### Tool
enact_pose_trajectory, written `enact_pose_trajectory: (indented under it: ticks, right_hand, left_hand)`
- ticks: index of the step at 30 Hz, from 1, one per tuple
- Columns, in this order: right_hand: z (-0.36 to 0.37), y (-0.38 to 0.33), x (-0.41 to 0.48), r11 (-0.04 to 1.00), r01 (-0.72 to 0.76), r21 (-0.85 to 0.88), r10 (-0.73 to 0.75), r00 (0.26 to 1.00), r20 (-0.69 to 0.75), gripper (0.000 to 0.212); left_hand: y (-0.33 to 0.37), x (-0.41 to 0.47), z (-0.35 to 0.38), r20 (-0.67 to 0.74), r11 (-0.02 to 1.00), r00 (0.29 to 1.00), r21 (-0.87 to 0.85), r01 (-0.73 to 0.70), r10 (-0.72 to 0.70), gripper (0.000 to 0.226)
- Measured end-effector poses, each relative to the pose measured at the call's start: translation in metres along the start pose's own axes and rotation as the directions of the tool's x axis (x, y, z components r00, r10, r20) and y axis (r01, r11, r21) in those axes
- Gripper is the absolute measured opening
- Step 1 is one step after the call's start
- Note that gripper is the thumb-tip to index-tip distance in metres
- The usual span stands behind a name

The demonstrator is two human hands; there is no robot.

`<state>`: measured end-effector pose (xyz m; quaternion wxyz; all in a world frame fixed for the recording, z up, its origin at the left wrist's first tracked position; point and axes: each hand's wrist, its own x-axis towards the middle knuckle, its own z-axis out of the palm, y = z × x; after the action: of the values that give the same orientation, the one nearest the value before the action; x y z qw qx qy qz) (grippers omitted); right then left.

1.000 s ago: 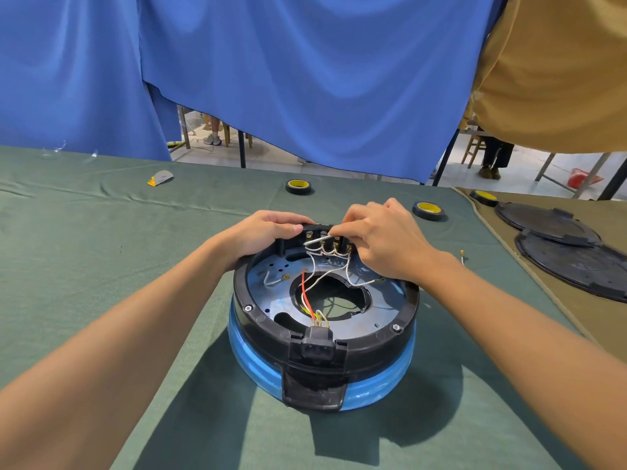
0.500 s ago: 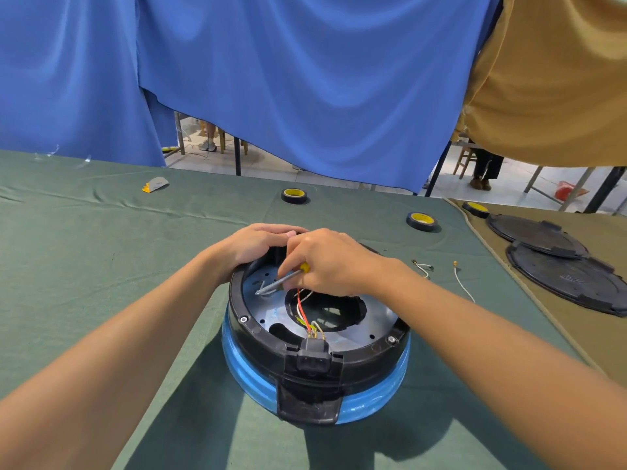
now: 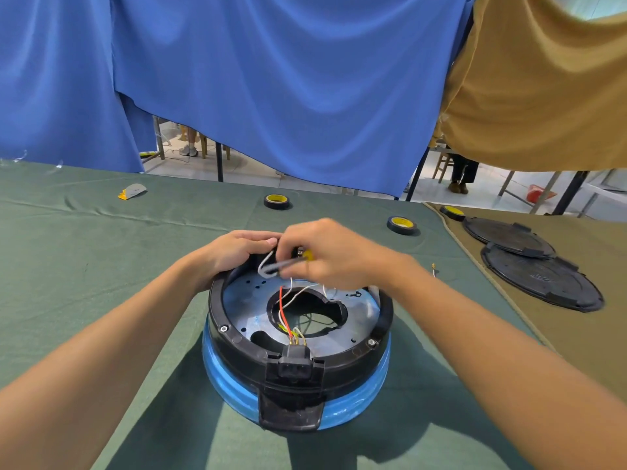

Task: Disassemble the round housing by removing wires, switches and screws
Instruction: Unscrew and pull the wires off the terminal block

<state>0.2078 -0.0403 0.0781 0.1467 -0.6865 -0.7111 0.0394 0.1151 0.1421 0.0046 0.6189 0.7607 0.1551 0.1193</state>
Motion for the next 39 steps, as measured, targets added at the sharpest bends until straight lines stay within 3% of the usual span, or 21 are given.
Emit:
enact_pose_trajectory:
  ticks: [3,5,7,9,11,13,15,17,19,25,31,39]
  right_hand:
    - [-0.028,0.016,-0.023,0.973,-0.085,0.216,0.143,0.953,-0.267,0.004]
    - [-0.034,0.037,-0.037,0.903,-0.215,0.372,0.365,0.841,-0.4,0.006]
    - [-0.029,0.059,-0.046,0.756,-0.349,0.553,0.605,0.696,-0.387,0.009]
    - [-0.013,0.078,-0.051,0.599,-0.49,0.634,0.757,0.604,-0.249,0.011]
    - [0.006,0.094,-0.05,0.496,-0.622,0.607,0.828,0.55,-0.113,0.006]
    - [0.023,0.108,-0.043,0.427,-0.712,0.557,0.878,0.474,-0.067,0.011]
    - [0.035,0.114,-0.036,0.405,-0.768,0.497,0.906,0.41,-0.103,0.016]
    - [0.041,0.117,-0.029,0.394,-0.807,0.439,0.918,0.363,-0.156,0.008]
    - [0.046,0.122,-0.025,0.375,-0.824,0.425,0.927,0.328,-0.183,0.02]
    - [0.052,0.125,-0.024,0.341,-0.843,0.416,0.939,0.289,-0.185,0.015]
    - [0.052,0.127,-0.024,0.347,-0.846,0.405,0.937,0.298,-0.18,0.015]
    - [0.011,0.116,-0.041,0.487,-0.703,0.518,0.873,0.407,-0.268,0.023]
  left_hand:
    - [-0.002,-0.001,-0.002,0.031,0.996,0.998,-0.078,0.049,-0.046,0.029]
    - [-0.001,-0.002,-0.002,0.018,0.997,0.998,-0.057,0.06,-0.059,0.028]
    - [0.0,-0.002,-0.001,0.012,0.997,0.998,-0.057,0.059,-0.059,0.03]
    - [0.001,-0.003,0.0,0.012,0.996,0.998,-0.061,0.06,-0.059,0.031]
    - [0.001,-0.004,0.0,0.013,0.996,0.998,-0.061,0.059,-0.059,0.031]
    - [0.0,-0.007,0.0,0.022,0.995,0.998,-0.075,0.063,-0.062,0.031]
    - [0.0,-0.009,0.0,0.021,0.993,0.997,-0.09,0.074,-0.072,0.03]
    - [0.0,-0.011,0.0,0.011,0.992,0.997,-0.099,0.083,-0.083,0.029]
    - [0.001,-0.012,0.001,-0.002,0.992,0.996,-0.093,0.087,-0.087,0.028]
    - [0.002,-0.014,0.001,-0.004,0.991,0.995,-0.095,0.094,-0.095,0.028]
    - [0.003,-0.014,0.001,-0.007,0.992,0.996,-0.085,0.092,-0.093,0.029]
    - [0.001,-0.013,-0.002,0.017,0.994,0.995,-0.059,0.097,-0.096,0.03]
